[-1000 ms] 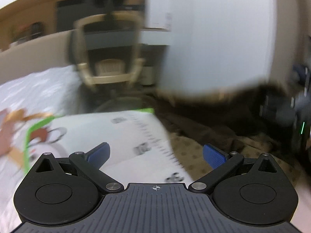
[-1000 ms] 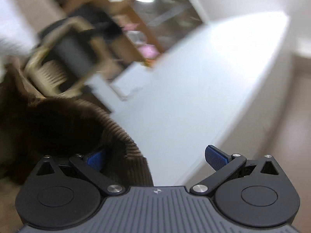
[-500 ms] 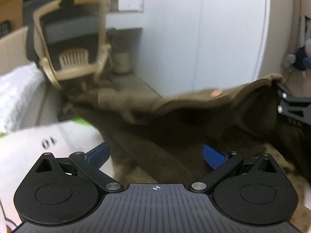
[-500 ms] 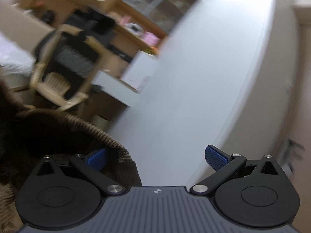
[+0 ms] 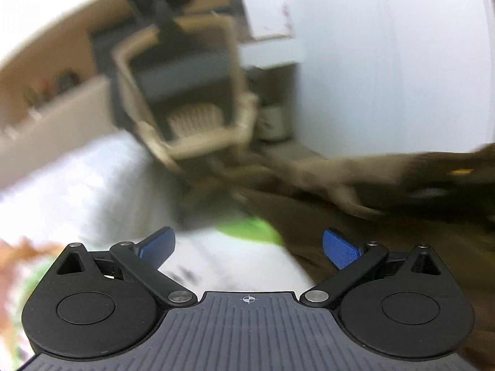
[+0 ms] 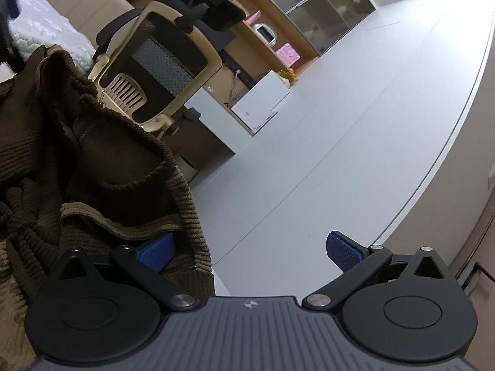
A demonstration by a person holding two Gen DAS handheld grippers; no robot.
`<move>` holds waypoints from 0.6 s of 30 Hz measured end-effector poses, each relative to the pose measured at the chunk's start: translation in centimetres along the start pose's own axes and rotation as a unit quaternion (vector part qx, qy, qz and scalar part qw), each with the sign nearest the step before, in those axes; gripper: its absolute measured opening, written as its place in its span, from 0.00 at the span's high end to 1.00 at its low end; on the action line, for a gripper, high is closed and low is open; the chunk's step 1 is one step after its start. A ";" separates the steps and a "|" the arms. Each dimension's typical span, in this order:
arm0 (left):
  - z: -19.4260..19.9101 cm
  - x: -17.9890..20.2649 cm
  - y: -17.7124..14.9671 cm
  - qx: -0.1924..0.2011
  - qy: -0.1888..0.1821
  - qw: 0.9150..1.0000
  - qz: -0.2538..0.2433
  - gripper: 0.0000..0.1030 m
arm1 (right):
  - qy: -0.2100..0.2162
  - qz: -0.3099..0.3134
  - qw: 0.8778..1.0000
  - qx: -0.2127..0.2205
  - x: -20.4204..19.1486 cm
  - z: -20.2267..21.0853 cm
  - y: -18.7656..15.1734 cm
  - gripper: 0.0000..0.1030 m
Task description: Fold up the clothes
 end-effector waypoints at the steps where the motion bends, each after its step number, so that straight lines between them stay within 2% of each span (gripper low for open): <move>1: -0.4 -0.1 0.2 0.007 0.009 1.000 -0.009 0.00 | 0.000 -0.005 1.000 0.000 0.1 0.1 -0.1 0.00; 4: -1.6 -0.4 0.8 0.028 0.036 0.998 -0.037 0.00 | 0.002 -0.018 1.000 0.002 0.5 -0.3 -0.2 0.00; 5: -2.0 -0.1 1.0 0.035 0.028 0.998 -0.046 0.00 | 0.003 -0.022 1.000 0.003 0.7 -0.4 -0.2 0.00; 9: -2.3 2.7 1.8 0.073 -0.056 0.993 -0.072 0.00 | 0.002 -0.026 1.000 0.008 1.3 -0.7 -0.4 0.00; 12: -1.0 4.7 2.1 0.115 -0.082 0.986 -0.084 0.00 | 0.005 -0.018 1.000 0.013 1.2 -1.0 -0.5 0.00; 14: -1.2 4.8 2.3 0.131 -0.076 0.985 -0.083 0.00 | 0.005 -0.008 1.000 0.020 1.0 -1.1 -0.5 0.00; 18: -1.3 3.9 2.6 0.136 -0.060 0.987 -0.060 0.00 | 0.015 0.063 0.996 0.061 -0.6 -0.3 -0.1 0.00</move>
Point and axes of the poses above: each gripper's, at about its wrist camera, not at the fingertips, and z roughly against the way its jaws point, x to its right, y to its top, the point moved 5 cm from there along -z, roughly the way its jaws point, and after that the axes turned 10 degrees about -y, right-handed, at the moved point
